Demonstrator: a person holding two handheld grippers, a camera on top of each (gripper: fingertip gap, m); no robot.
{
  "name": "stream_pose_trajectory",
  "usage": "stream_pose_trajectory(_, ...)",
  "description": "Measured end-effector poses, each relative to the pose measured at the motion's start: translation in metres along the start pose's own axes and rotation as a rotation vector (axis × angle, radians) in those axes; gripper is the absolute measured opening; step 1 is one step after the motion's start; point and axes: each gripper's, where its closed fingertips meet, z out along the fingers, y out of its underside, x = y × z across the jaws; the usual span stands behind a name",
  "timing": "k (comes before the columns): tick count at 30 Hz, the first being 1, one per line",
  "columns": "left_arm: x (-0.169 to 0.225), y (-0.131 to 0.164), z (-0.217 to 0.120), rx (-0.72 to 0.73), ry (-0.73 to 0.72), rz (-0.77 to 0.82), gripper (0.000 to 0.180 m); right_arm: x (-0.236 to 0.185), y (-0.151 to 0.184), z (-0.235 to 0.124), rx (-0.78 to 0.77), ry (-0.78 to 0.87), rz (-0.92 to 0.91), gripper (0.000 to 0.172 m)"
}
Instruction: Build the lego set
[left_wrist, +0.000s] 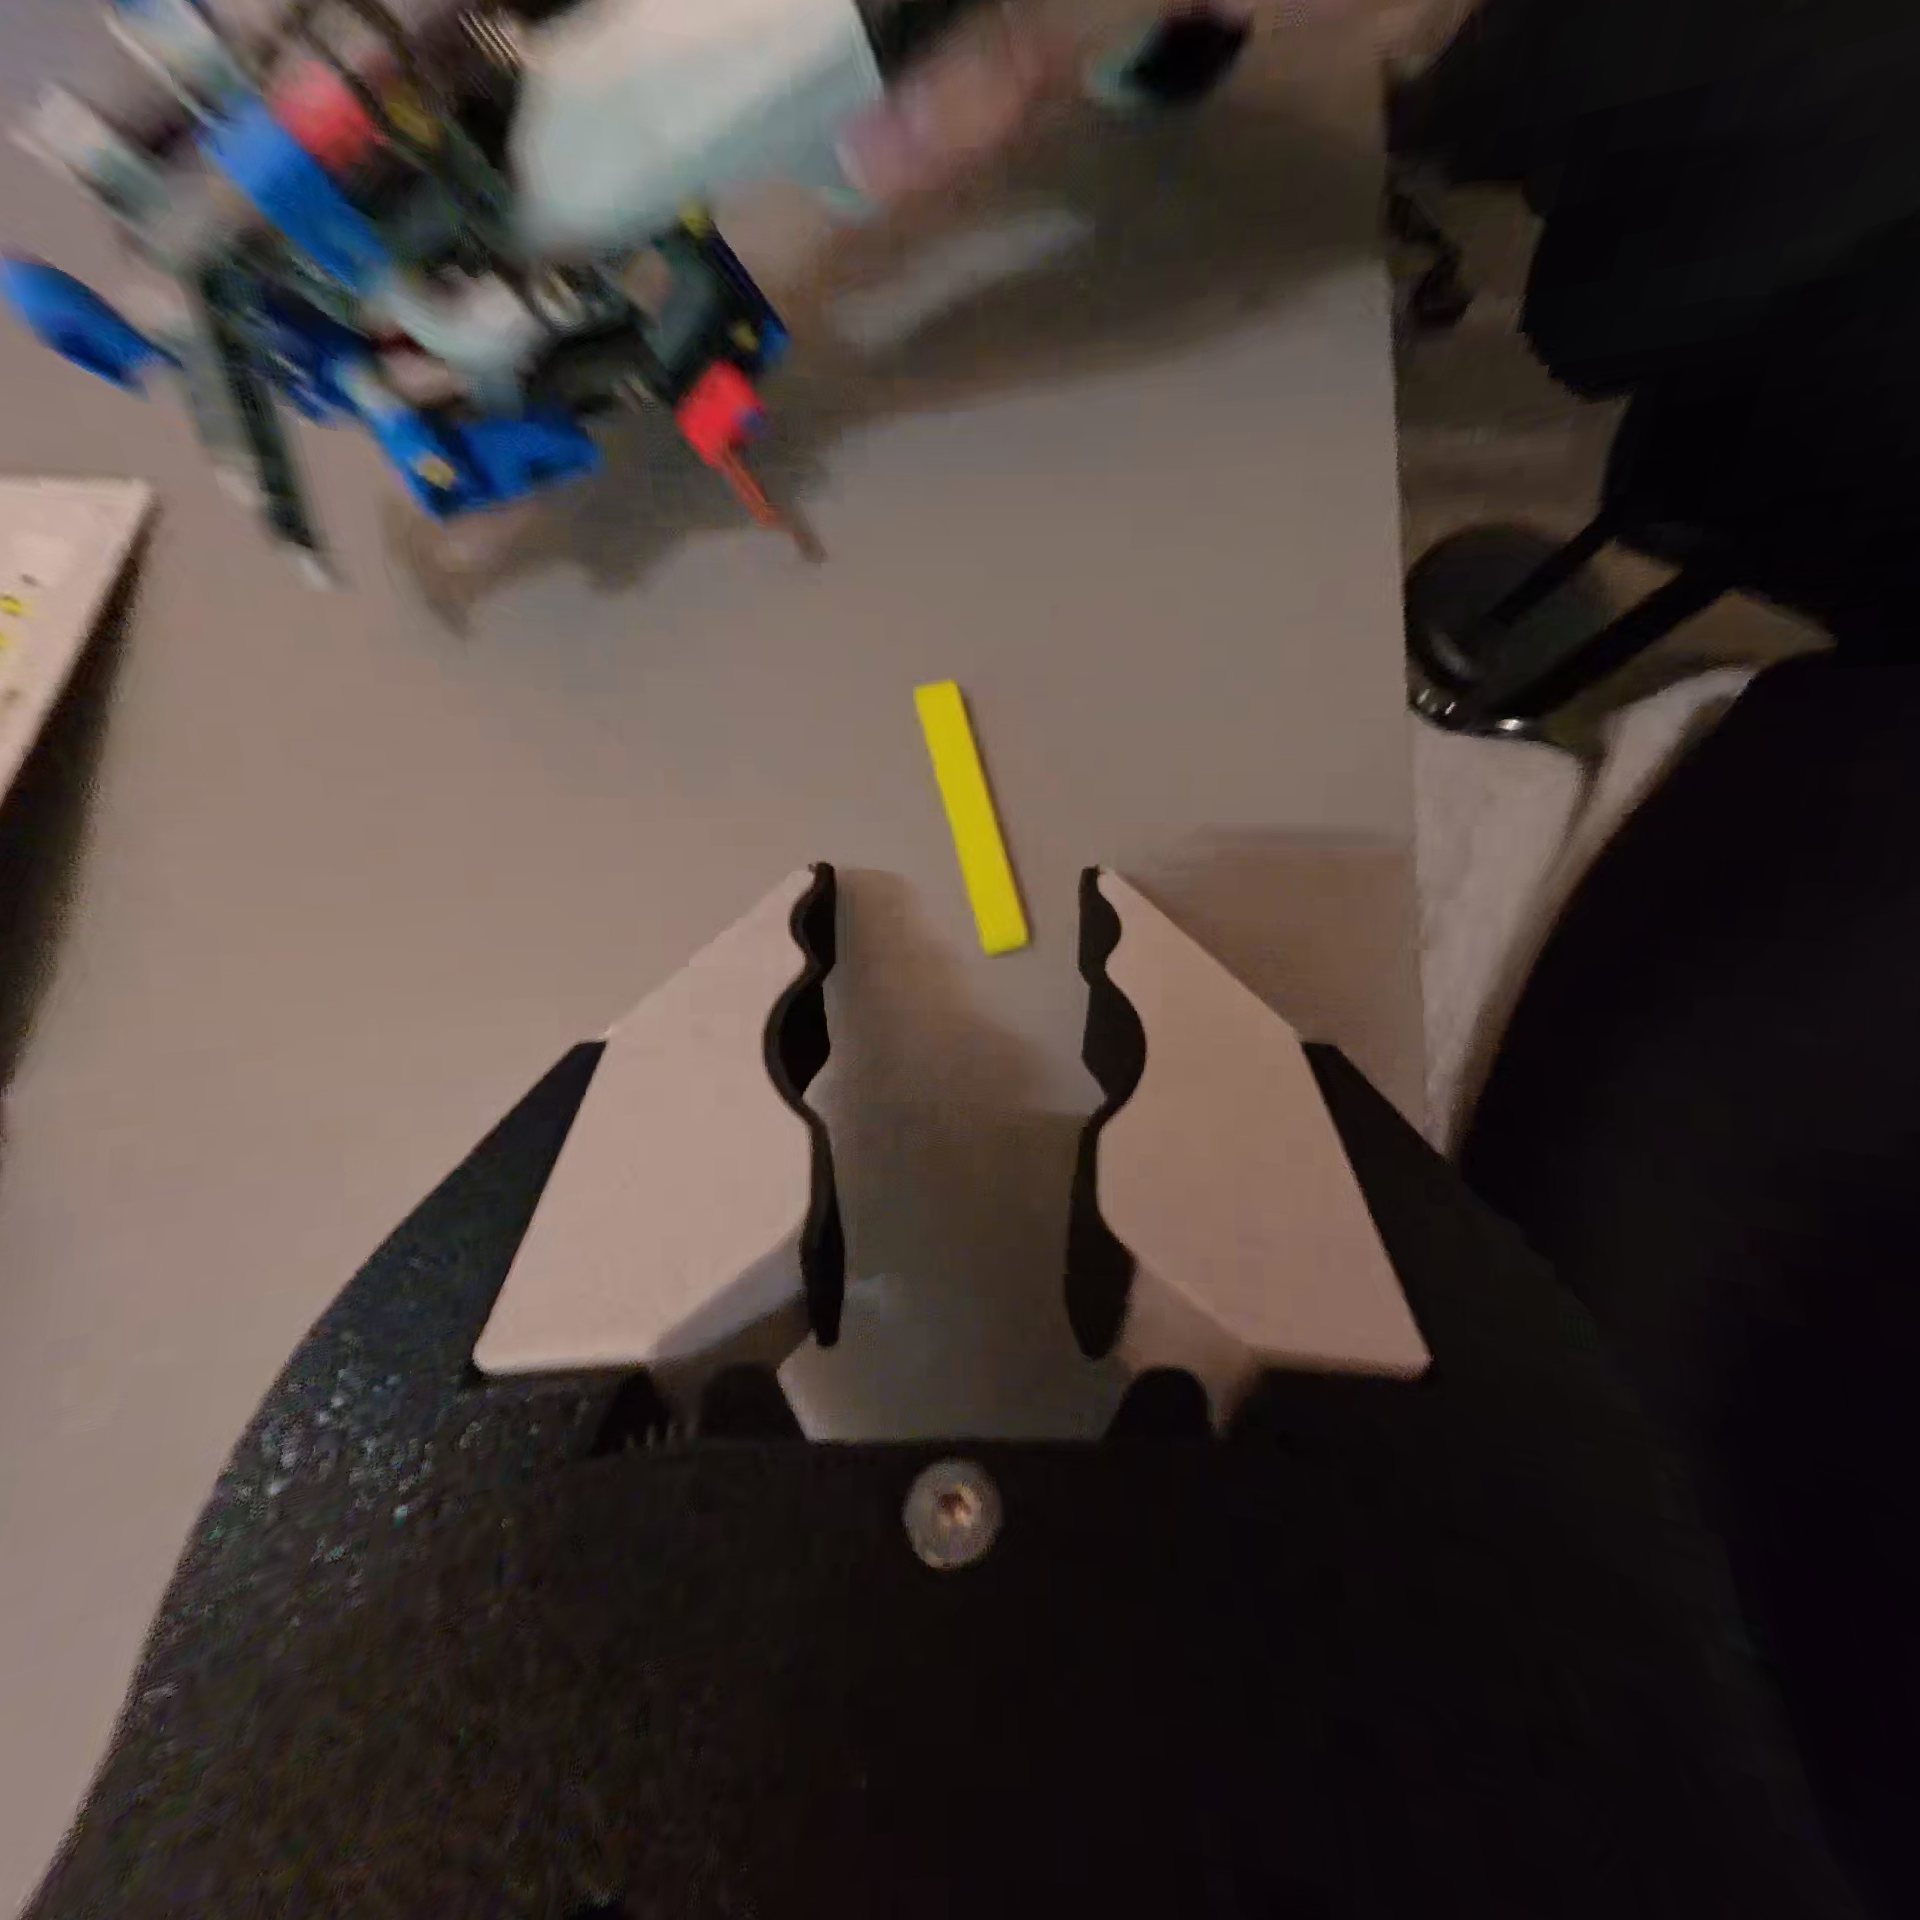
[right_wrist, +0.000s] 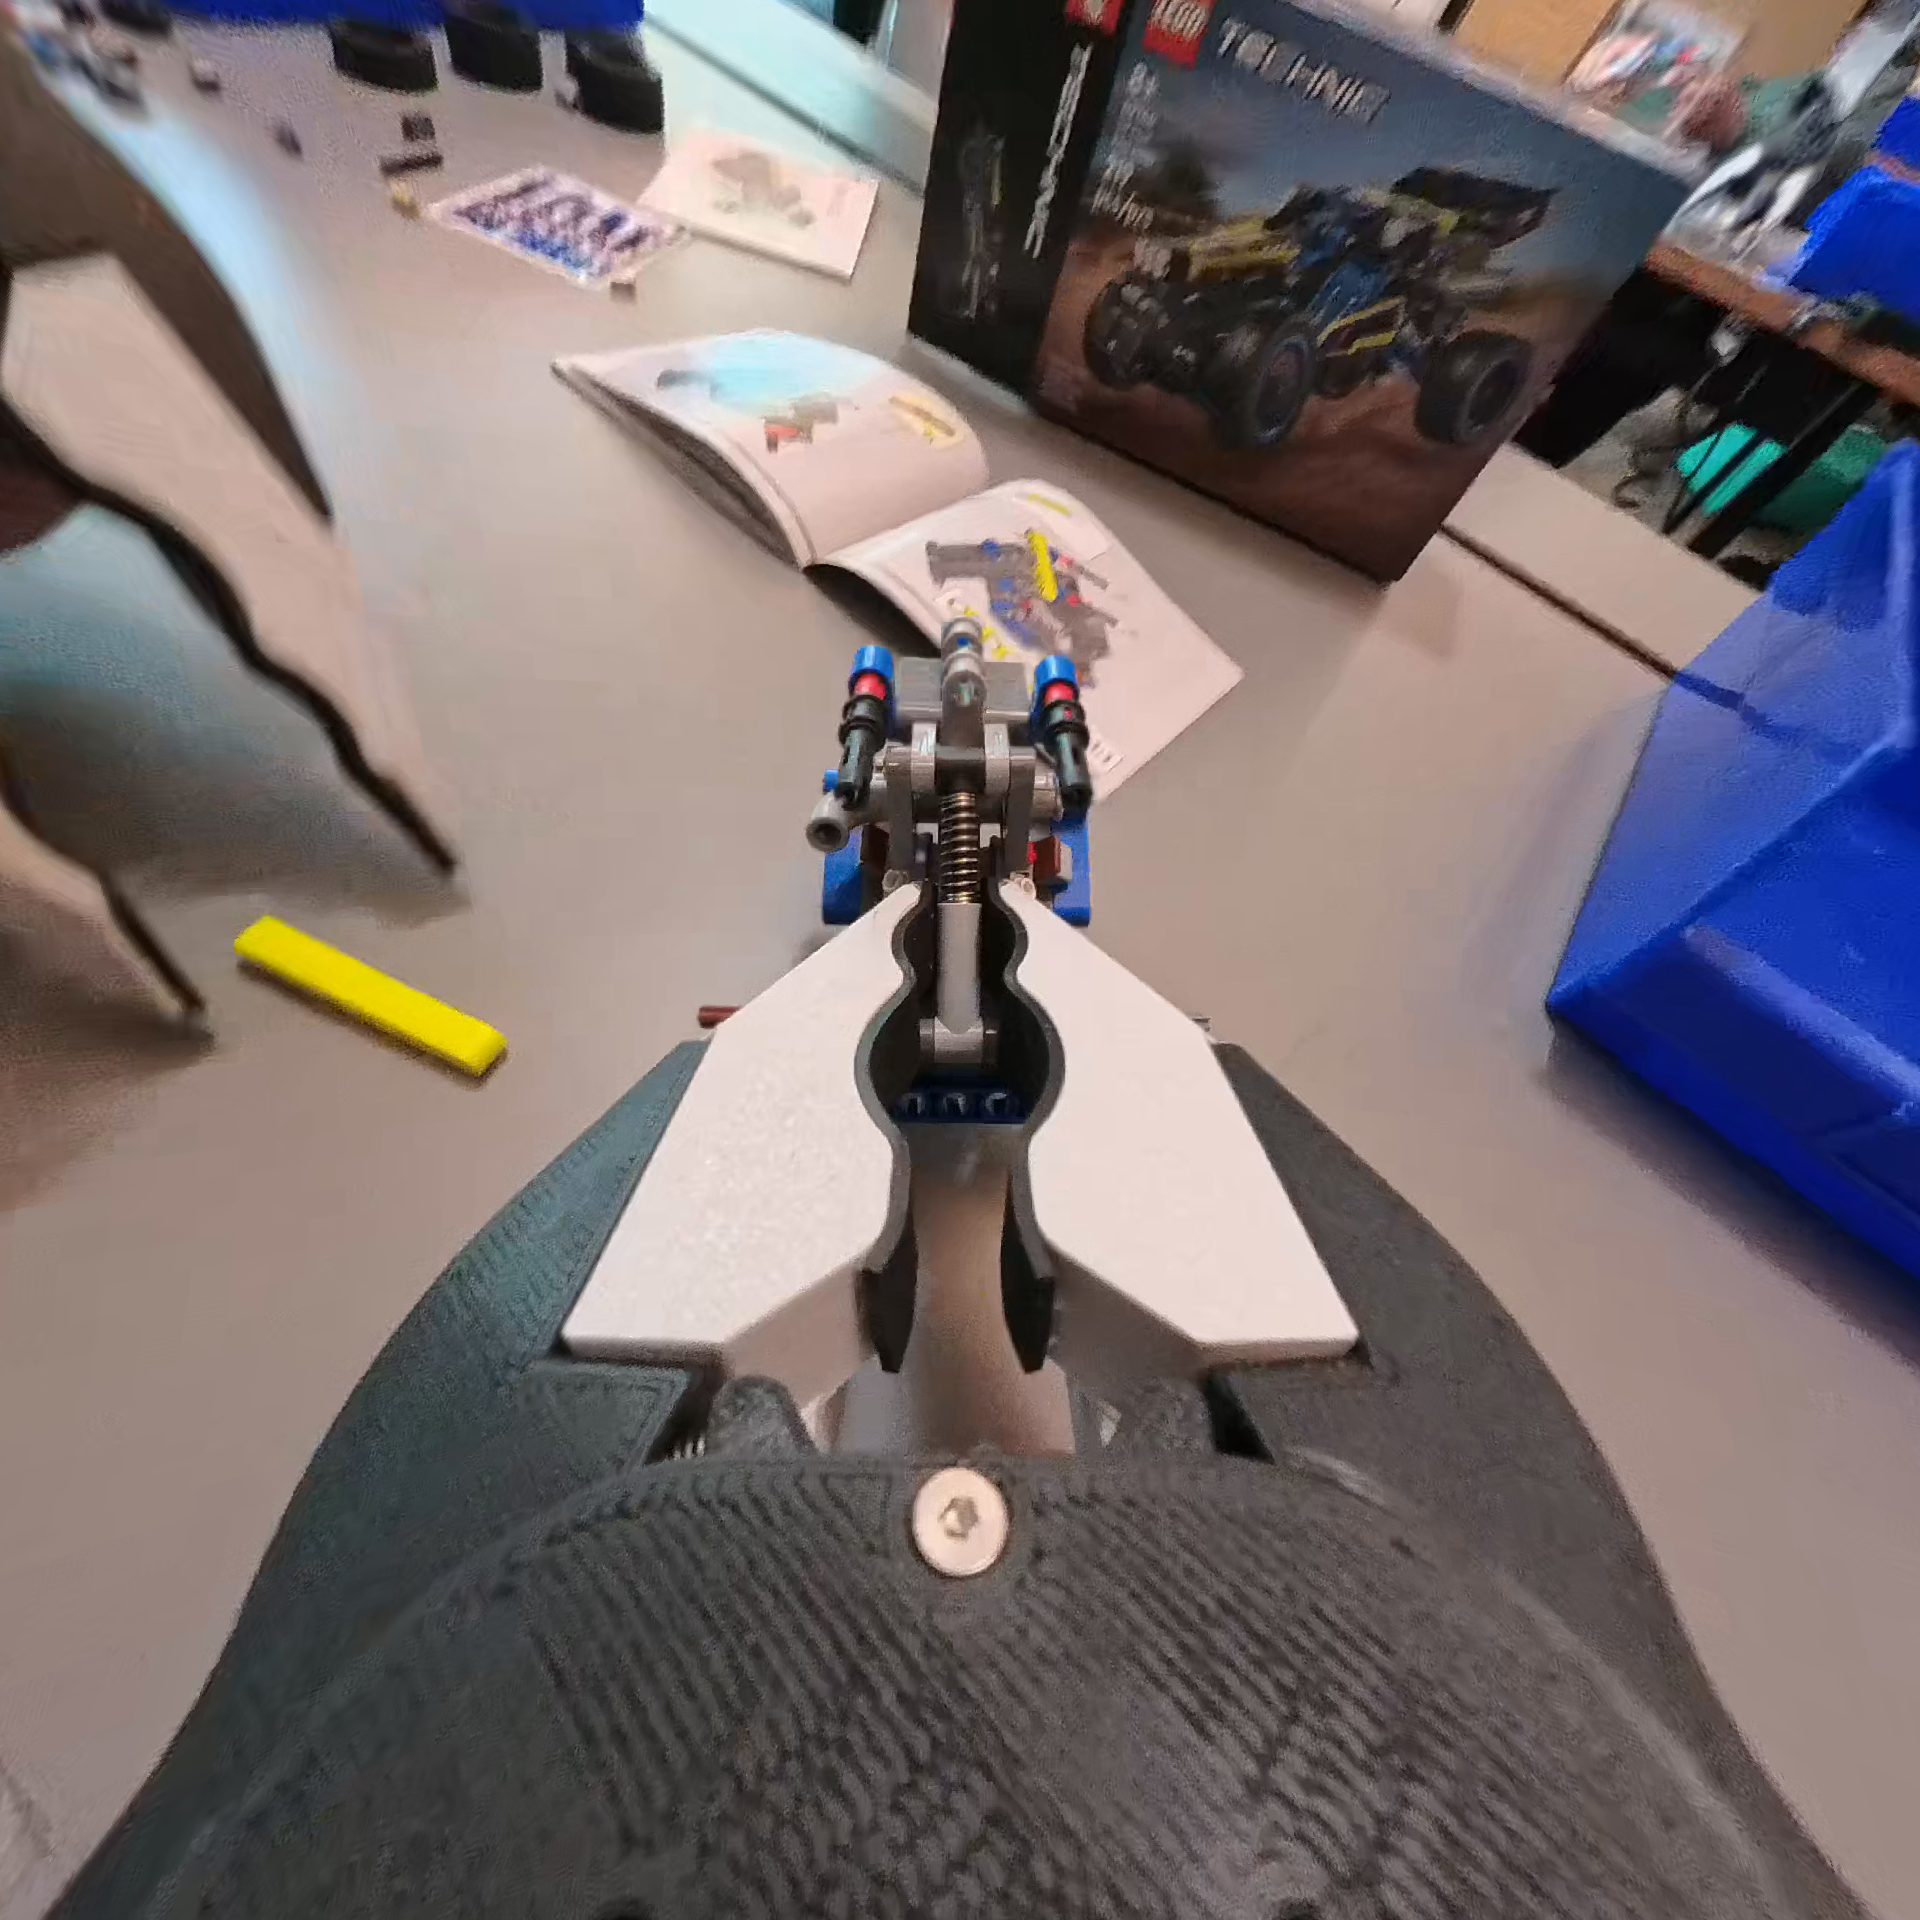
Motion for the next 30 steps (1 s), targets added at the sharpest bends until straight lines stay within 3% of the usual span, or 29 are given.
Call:
stream_pose_trajectory(3, 0.002, -0.004, 0.010, -0.034, -0.044, -0.054, 0.031, 0.010, -0.014, -0.006, 0.097, 0.063, -0.004, 0.005)
stream_pose_trajectory(5, -0.001, -0.004, 0.011, -0.059, -0.068, -0.045, 0.005, 0.020, -0.022, -0.013, 0.158, 0.124, 0.004, 0.005)
stream_pose_trajectory(9, -0.023, -0.006, 0.006, -0.042, -0.156, -0.059, 0.005, 0.031, -0.033, -0.022, 0.254, 0.215, 0.029, 0.005)
stream_pose_trajectory(12, -0.059, -0.038, -0.034, 0.131, -0.331, -0.118, 0.005, 0.032, -0.040, -0.018, 0.291, 0.282, 0.023, 0.005)
stream_pose_trajectory(15, -0.084, -0.082, -0.086, 0.237, -0.502, -0.027, 0.005, 0.026, -0.053, -0.011, 0.326, 0.365, -0.035, 0.005)
stream_pose_trajectory(19, -0.100, -0.115, -0.109, 0.213, -0.598, 0.120, 0.005, 0.011, -0.071, -0.001, 0.384, 0.432, -0.038, 0.005)
stream_pose_trajectory(24, -0.104, -0.118, -0.096, 0.155, -0.540, 0.185, 0.005, -0.003, -0.072, 0.012, 0.347, 0.428, -0.103, 0.005)
stream_pose_trajectory(30, -0.113, -0.108, -0.081, 0.142, -0.469, 0.062, 0.005, -0.008, -0.069, 0.019, 0.304, 0.420, -0.143, 0.005)
